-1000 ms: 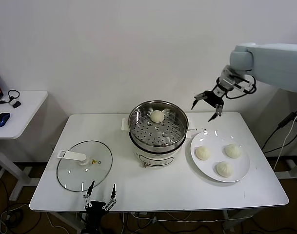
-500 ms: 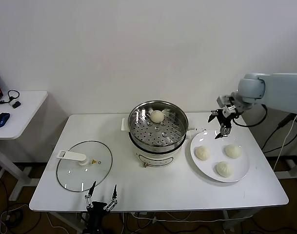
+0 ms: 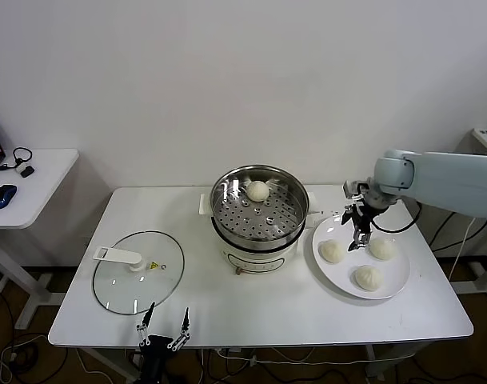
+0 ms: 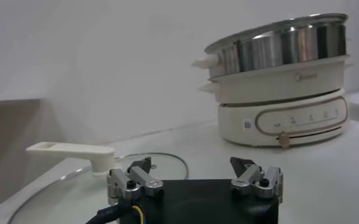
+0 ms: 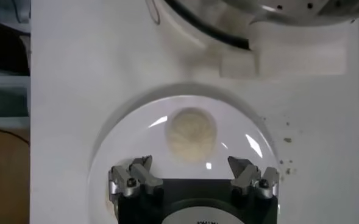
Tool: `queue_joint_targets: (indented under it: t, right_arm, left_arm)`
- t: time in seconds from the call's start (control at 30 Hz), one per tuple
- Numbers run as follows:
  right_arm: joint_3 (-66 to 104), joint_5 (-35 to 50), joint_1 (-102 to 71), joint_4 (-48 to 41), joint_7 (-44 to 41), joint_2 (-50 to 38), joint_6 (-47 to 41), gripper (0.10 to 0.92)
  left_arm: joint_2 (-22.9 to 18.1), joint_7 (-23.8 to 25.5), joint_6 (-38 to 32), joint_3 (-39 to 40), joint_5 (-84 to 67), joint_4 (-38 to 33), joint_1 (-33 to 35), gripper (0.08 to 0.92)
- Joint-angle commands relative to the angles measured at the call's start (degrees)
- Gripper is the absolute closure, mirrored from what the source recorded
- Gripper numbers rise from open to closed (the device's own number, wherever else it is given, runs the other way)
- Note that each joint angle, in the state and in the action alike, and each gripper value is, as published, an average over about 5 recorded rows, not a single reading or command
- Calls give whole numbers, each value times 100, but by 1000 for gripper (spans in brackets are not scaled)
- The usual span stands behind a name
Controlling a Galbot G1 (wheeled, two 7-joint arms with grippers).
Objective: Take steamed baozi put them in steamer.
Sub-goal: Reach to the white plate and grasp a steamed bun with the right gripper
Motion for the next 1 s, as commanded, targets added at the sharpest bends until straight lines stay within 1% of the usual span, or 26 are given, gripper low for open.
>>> queue_joint_targets:
  t: [0.03,0.3,1.0]
  right_arm:
    - [951,-524,-1158,-1063,-359,268,111,203]
    - [1322,-624,-1506,-1497,-294,566,152,203]
    - [1342,-787,-1633,-1582,-361,632,216,203]
  left_arm:
    - [-94,-7,-13,-51,5,24,20,177]
    - [-87,-11,-23,-87,3,68,6,177]
    - [-68,-14,-31,-125,17,122,-23,177]
